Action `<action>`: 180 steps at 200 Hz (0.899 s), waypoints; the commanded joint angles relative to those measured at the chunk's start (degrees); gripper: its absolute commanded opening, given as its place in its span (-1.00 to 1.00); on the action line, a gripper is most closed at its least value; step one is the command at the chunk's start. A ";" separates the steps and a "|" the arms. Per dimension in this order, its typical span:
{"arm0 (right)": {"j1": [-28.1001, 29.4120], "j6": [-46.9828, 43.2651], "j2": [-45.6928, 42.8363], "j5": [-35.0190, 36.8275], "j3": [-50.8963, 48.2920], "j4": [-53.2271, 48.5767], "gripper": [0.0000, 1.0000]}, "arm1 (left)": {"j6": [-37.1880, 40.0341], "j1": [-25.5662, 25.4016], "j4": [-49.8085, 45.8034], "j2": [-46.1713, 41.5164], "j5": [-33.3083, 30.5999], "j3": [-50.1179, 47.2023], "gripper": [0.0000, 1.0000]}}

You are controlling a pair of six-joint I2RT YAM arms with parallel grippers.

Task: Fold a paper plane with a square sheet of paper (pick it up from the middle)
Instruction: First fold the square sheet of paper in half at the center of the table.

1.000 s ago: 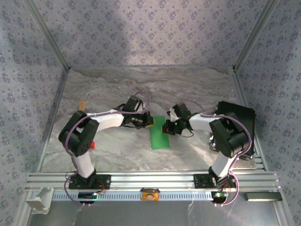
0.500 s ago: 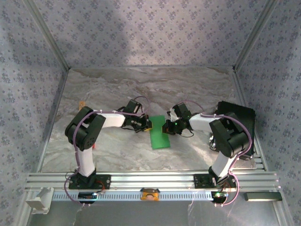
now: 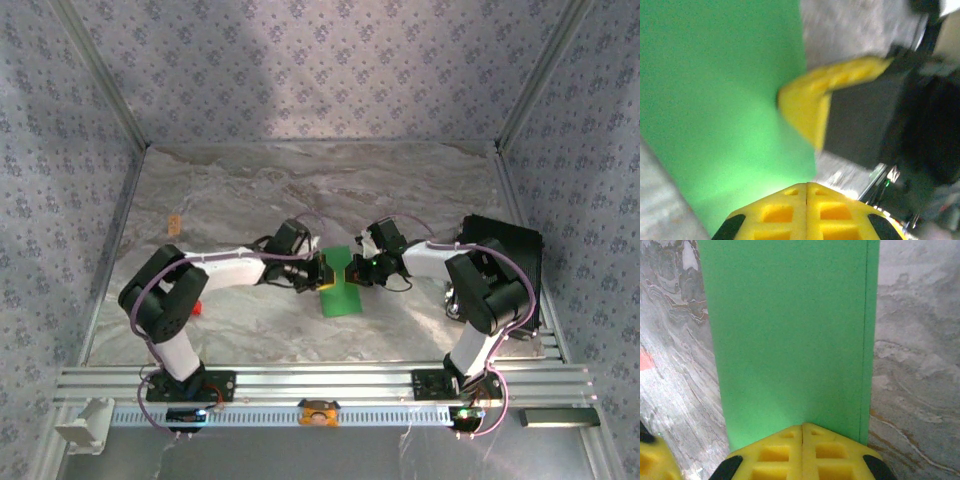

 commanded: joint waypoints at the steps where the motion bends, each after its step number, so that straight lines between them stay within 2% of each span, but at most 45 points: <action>1: 0.06 0.66 0.50 4.19 -2.08 -4.12 -1.00 | -2.35 -0.84 1.94 -1.30 1.70 -3.93 -0.95; 23: 0.05 0.57 0.43 4.31 -2.17 -4.31 -1.00 | -3.11 -1.27 4.43 -2.03 1.91 -6.53 -0.95; 79: 0.31 0.97 0.17 4.65 -2.72 -3.98 -1.00 | -0.29 -1.90 3.38 -1.11 3.28 -5.30 -0.94; 180: 0.23 1.01 0.14 5.15 -3.11 -3.94 -1.00 | 6.11 -2.97 -5.04 0.60 1.88 -5.39 -0.94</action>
